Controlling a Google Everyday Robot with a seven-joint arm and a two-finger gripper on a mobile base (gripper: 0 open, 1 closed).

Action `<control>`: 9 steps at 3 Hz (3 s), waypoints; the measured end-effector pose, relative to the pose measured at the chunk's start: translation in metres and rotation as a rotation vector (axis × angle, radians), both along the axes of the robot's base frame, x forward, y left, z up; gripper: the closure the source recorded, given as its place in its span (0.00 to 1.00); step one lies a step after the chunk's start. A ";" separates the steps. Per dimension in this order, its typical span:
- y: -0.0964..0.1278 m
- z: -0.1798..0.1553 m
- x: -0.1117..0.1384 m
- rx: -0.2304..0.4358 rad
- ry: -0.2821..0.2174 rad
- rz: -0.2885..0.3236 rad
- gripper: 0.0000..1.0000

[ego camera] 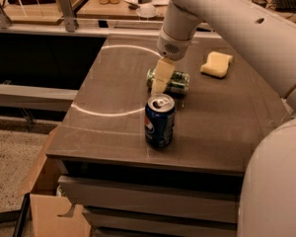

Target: Place green can upright

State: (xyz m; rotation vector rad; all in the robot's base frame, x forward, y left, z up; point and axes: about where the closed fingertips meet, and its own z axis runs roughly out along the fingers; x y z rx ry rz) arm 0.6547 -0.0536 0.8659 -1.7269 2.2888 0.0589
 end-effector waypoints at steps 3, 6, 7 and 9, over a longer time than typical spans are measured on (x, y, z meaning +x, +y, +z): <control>0.022 -0.020 0.006 0.034 0.022 0.023 0.65; 0.001 0.083 0.002 0.701 -0.186 0.022 1.00; 0.004 0.093 -0.014 0.902 -0.171 0.023 1.00; 0.016 0.080 -0.043 1.084 -0.188 0.069 1.00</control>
Offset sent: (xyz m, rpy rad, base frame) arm 0.0030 0.0226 -0.0335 0.0190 0.0522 0.0147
